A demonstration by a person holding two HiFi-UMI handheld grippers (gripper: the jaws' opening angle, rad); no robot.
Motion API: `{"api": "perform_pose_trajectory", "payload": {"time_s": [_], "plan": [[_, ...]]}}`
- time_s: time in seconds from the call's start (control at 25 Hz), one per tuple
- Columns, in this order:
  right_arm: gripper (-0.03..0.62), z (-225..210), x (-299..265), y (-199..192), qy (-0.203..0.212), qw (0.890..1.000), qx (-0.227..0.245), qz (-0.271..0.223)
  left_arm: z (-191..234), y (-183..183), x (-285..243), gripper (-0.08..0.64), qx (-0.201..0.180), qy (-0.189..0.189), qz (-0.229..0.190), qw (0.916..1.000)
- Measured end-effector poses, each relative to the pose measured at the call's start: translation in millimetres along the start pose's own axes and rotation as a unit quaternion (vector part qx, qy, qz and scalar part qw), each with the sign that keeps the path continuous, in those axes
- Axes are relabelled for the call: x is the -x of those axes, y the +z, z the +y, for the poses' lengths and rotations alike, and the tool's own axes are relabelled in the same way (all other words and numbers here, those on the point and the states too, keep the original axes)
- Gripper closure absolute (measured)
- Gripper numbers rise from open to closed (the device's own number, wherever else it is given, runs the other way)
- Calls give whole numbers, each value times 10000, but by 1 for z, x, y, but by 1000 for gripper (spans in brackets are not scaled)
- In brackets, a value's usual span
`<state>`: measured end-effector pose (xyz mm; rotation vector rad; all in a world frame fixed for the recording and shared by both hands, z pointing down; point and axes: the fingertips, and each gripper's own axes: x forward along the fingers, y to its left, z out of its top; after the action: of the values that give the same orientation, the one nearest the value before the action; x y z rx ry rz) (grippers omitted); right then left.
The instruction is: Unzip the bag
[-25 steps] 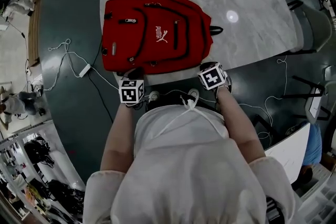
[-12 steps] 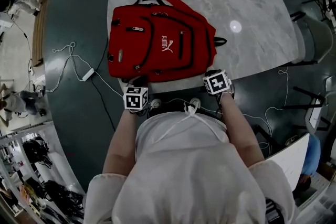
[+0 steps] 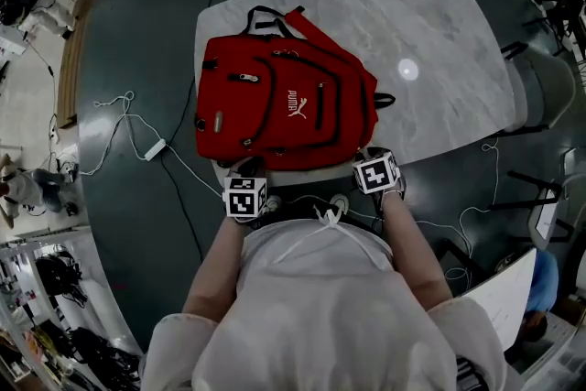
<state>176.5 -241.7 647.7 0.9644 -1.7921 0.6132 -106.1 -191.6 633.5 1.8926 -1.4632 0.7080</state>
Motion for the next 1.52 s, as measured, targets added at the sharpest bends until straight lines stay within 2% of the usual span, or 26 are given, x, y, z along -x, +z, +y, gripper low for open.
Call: {"api": "perform_pose_trajectory", "payload": {"time_s": [0.16,0.28,0.44,0.6,0.8,1.0,1.16,1.24,1.32,1.52], "plan": [[505,0,14,6,-89,9999,-105,-97,-22,39,16,538,40,-341,-513,9981],[505,2,29,19,-225,9993,-147,-266,-45,73,25,538,-225,-606,-865,9942],[506,0,57,61,-399,9928,-356,-1069,-73,117,37,538,-510,-958,-1347,9849],[506,12,92,109,-173,9830,-473,-1765,-94,163,54,538,-824,-1109,-1909,9718],[509,32,139,164,223,9590,-605,-2760,-106,225,93,538,-1252,-1004,-2833,9455],[534,45,193,201,379,9218,-424,-3834,-123,266,137,538,-1321,-1194,-3548,9178],[553,50,230,216,365,8966,-299,-4404,-139,284,163,538,-1514,-1344,-3860,9000],[557,52,237,221,315,8899,-219,-4546,-143,287,165,538,-1633,-1385,-3889,8961],[561,54,240,222,275,8869,-131,-4609,-145,286,163,538,-1663,-1414,-3875,8956],[565,59,242,217,233,8879,-18,-4594,-145,280,158,538,-1573,-1449,-3721,9032]]}}
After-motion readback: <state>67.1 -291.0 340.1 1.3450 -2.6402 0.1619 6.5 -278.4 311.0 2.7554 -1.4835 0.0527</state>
